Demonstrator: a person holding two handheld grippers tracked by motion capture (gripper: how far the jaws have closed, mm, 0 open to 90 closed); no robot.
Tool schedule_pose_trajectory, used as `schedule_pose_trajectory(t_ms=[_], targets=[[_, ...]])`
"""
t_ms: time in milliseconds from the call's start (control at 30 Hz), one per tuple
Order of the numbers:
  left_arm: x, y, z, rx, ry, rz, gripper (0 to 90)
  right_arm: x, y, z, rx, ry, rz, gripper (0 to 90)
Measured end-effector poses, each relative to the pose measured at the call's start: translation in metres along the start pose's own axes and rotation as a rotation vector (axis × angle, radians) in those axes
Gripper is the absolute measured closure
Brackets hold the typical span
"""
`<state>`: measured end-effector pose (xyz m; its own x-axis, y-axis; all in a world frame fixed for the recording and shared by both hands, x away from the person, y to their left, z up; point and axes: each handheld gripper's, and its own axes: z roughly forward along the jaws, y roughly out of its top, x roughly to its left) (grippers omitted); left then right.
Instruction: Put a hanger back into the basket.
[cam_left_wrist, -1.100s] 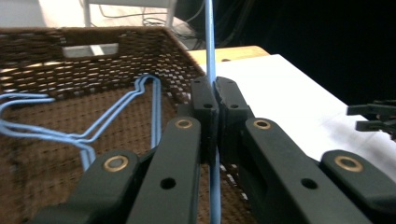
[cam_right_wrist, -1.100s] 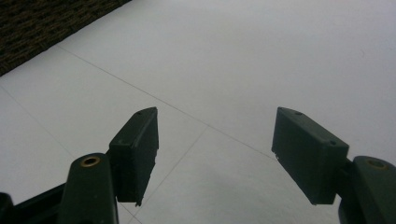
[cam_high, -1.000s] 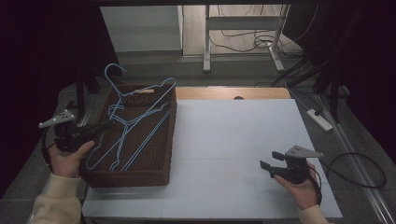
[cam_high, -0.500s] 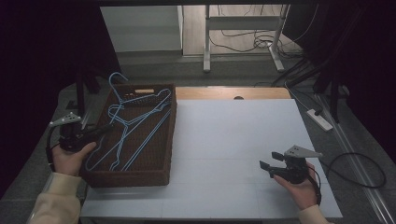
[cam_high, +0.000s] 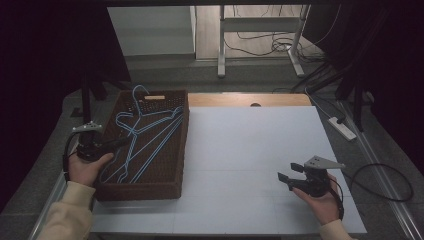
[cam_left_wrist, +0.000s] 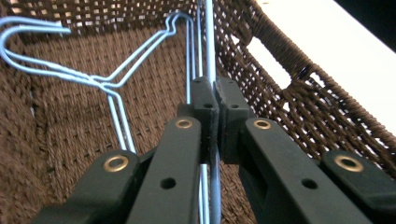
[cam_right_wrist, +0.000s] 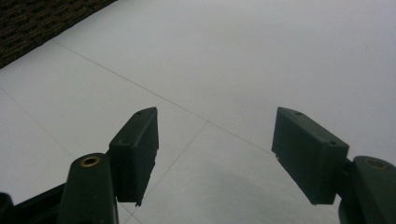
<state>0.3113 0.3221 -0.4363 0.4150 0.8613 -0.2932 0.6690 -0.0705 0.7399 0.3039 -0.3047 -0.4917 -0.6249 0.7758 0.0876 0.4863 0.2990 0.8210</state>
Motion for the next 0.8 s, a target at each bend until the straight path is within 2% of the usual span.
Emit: schedule_pose_trajectory(t_ms=[167, 233, 300, 400, 467, 500, 533, 633, 700, 800], targets=[[0.004, 0.002, 0.008, 0.05, -0.015, -0.019, 87.2, 0.0, 0.0, 0.0, -0.002, 0.002, 0.002, 32.0], [0.006, 0.004, 0.013, 0.079, -0.039, -0.037, 87.2, 0.0, 0.0, 0.0, 0.002, 0.001, 0.001, 32.0], [0.007, 0.004, 0.013, 0.086, -0.039, -0.045, 87.1, 0.0, 0.0, 0.001, 0.001, 0.001, 0.0, 32.0], [0.01, 0.004, 0.016, 0.142, -0.03, -0.071, 87.0, 0.0, 0.0, 0.001, 0.003, 0.003, 0.002, 32.0], [0.01, 0.004, 0.017, 0.158, -0.028, -0.073, 87.0, 0.0, 0.0, 0.001, 0.004, 0.003, 0.002, 32.0], [0.009, 0.005, 0.018, 0.19, -0.018, -0.067, 87.0, 0.0, 0.0, 0.001, 0.003, 0.003, 0.002, 32.0], [0.009, 0.005, 0.018, 0.19, -0.018, -0.067, 86.9, 0.0, 0.0, 0.001, 0.002, 0.003, 0.001, 32.0], [0.005, 0.007, 0.021, 0.217, 0.02, -0.047, 86.0, 0.0, 0.0, 0.001, 0.001, 0.004, 0.002, 32.0], [0.003, 0.008, 0.023, 0.234, 0.035, -0.031, 80.7, 0.0, 0.0, 0.0, 0.0, 0.004, 0.002, 32.0], [0.0, 0.008, 0.024, 0.215, 0.069, -0.006, 69.6, 0.0, 0.0, 0.001, 0.0, 0.005, 0.002, 32.0]])
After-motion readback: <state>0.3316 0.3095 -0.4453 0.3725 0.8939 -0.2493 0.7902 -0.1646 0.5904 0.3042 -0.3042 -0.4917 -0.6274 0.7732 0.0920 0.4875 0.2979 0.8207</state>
